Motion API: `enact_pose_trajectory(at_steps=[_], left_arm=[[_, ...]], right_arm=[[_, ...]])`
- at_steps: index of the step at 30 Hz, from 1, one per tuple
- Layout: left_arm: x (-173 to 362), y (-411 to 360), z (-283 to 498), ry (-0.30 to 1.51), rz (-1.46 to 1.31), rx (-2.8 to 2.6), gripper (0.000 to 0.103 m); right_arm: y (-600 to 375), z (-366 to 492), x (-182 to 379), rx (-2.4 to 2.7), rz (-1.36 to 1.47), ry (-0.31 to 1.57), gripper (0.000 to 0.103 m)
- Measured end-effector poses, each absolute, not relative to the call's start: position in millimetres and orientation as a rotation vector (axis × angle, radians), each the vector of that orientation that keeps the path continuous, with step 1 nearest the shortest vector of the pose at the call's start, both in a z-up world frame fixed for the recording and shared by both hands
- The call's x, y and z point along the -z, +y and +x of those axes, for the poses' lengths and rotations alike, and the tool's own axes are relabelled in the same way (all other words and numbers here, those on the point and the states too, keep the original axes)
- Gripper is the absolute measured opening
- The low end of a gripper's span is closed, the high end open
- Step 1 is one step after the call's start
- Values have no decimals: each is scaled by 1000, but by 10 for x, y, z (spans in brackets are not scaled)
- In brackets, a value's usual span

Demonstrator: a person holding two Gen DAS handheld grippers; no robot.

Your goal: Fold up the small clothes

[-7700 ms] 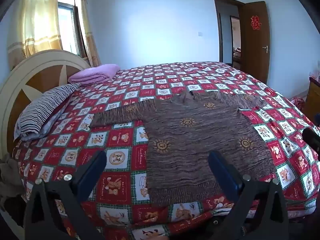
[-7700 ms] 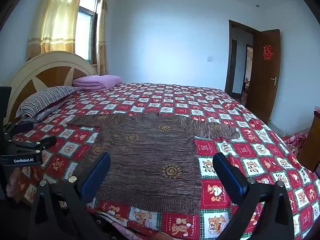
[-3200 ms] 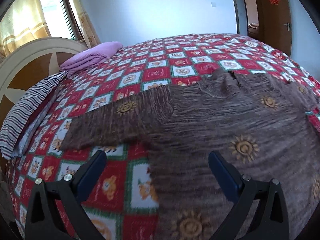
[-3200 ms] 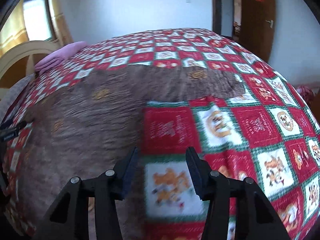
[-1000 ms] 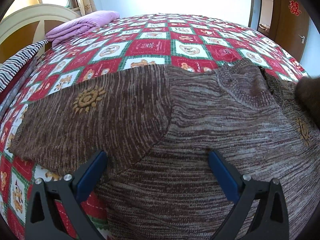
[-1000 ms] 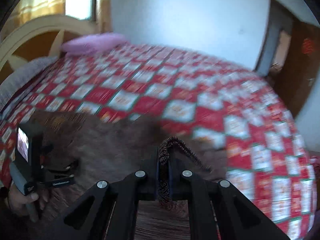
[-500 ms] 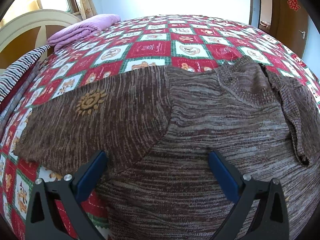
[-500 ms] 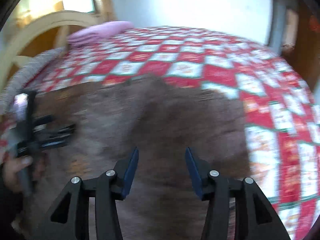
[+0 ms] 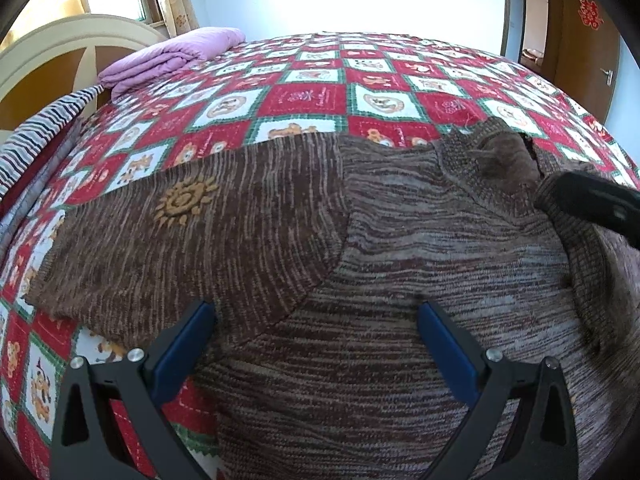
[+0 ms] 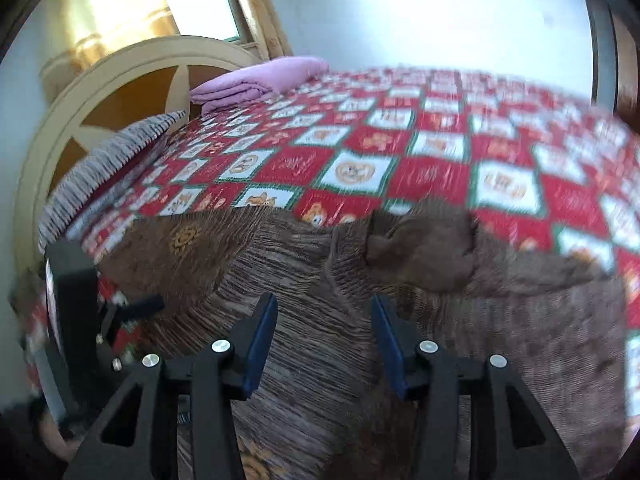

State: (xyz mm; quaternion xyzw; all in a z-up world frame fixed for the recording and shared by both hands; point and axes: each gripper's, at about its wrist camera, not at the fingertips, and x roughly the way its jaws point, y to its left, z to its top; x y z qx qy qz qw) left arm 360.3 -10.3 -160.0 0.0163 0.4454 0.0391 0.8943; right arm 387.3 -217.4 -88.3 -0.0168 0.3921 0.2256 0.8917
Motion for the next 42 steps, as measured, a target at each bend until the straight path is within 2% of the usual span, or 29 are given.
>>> enact_pose_trajectory(at_steps=[4, 7, 12, 17, 21, 24, 25, 28, 29, 30, 31, 33, 37, 40, 41, 42], left_arm=[[1600, -133, 3598, 920, 49, -87, 103], [1600, -128, 3596, 920, 47, -87, 103], [1534, -134, 3602, 938, 53, -75, 103], [1143, -372, 3539, 876, 110, 46, 103], [942, -762, 3630, 797, 157, 185, 103], [984, -1009, 3755, 792, 176, 270, 102], [1024, -1071, 3818, 808, 172, 289, 99], [1210, -1197, 4017, 895, 130, 345, 71], [1258, -1218, 4047, 920, 107, 351, 48], [1310, -1203, 4092, 951, 65, 370, 21], [1324, -1187, 4112, 974, 32, 386, 16], [1249, -1145, 4074, 977, -29, 418, 12], [889, -1225, 3913, 891, -20, 456, 11], [708, -1375, 3841, 826, 118, 390, 11], [749, -1431, 3883, 820, 173, 351, 19], [827, -1506, 3909, 816, 259, 281, 32]], right_arm=[[-2425, 3619, 878, -426, -15, 829, 50], [-2486, 3520, 1296, -356, -101, 1013, 50], [-2692, 3112, 1087, -385, -72, 910, 50], [-3182, 2964, 809, -175, -142, 776, 50], [-3499, 2977, 875, -45, -123, 772, 50], [-3627, 2954, 1007, -49, -67, 767, 50], [-3641, 2949, 1071, -53, -59, 770, 50], [-3699, 2948, 1168, -67, -16, 796, 50], [-3728, 2963, 1174, -68, 1, 800, 50], [-3740, 2958, 1192, -71, 11, 804, 50], [-3748, 2920, 1196, -74, 15, 806, 51], [-3728, 2918, 1209, -76, 9, 804, 53], [-3655, 2907, 1227, -64, -35, 805, 55], [-3650, 2899, 1238, -62, -40, 807, 56], [-3655, 2897, 1238, -61, -37, 807, 56], [-3664, 2894, 1238, -62, -33, 807, 56]])
